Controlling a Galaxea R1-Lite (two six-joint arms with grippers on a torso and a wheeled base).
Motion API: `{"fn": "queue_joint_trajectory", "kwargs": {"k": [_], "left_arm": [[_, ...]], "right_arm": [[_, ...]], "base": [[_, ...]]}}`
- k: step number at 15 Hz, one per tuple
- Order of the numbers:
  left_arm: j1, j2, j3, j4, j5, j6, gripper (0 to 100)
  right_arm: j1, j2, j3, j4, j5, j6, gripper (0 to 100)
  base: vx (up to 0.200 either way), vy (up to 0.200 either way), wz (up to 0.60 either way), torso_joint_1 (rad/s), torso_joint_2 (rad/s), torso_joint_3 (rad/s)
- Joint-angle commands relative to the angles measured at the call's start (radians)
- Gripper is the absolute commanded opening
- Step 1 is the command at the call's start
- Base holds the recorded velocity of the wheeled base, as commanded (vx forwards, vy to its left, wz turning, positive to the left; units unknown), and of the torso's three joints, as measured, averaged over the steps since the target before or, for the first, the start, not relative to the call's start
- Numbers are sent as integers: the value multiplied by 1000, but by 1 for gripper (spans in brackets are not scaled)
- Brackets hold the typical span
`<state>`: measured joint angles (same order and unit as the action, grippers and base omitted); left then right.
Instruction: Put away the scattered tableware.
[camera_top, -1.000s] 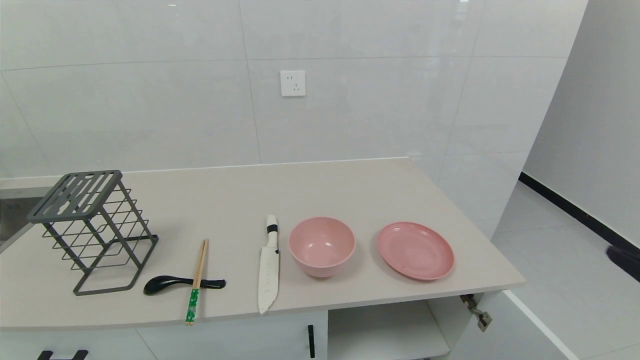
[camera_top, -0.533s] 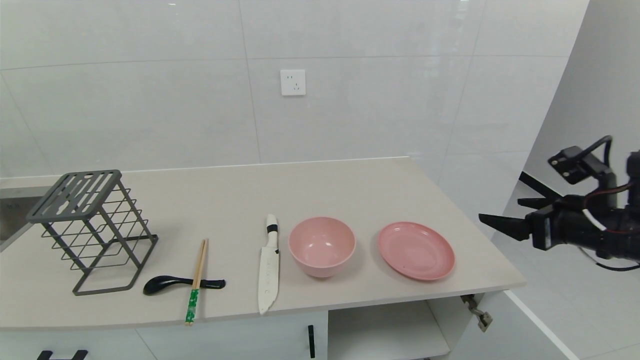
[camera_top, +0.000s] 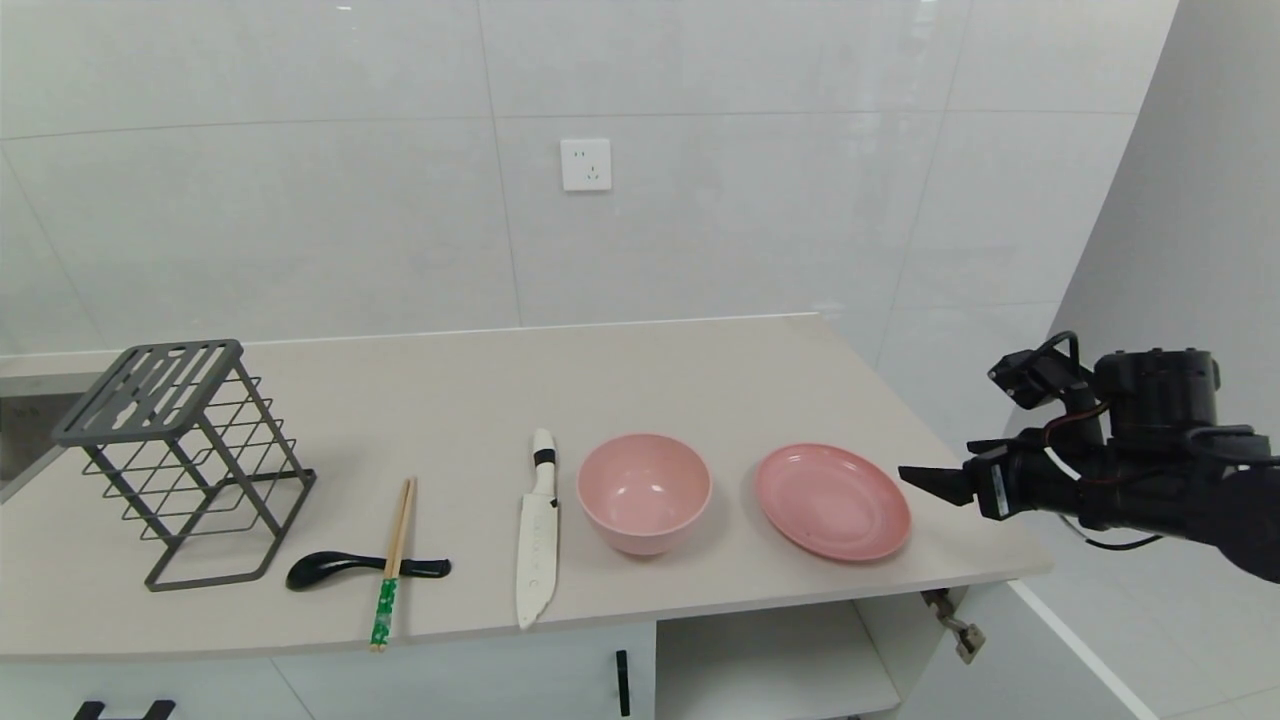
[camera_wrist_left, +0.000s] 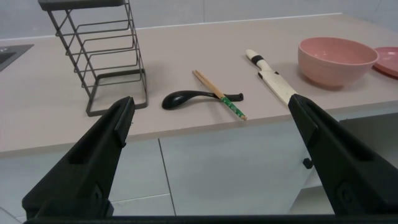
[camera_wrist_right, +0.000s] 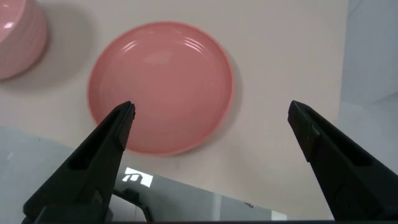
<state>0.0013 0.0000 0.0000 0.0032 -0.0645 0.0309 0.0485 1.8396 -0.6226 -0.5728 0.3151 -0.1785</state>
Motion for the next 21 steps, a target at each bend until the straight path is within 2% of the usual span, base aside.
{"fn": "queue_joint_trajectory", "kwargs": {"k": [1,9,11,14,21], "left_arm": [[0,2,0,0,0,1,100],[0,0,0,0,0,1,100],[0,2,0,1,0,1,100],[0,2,0,1,-1,3,100],[0,0,0,1,-1,3,100]], "right_arm": [[-4,106,-5,-39,-1,1,100],[-4,248,-5,-148,-1,7,100],[16,282,-8,-197,-4,56,100],[53,328,-13,-272,-74,108,100],[67,351,-29,-285,-82,151,100]], "base": [[0,0,0,0,0,0],[0,0,0,0,0,0],[0,0,0,0,0,0],[0,0,0,0,0,0],[0,0,0,0,0,0]]}}
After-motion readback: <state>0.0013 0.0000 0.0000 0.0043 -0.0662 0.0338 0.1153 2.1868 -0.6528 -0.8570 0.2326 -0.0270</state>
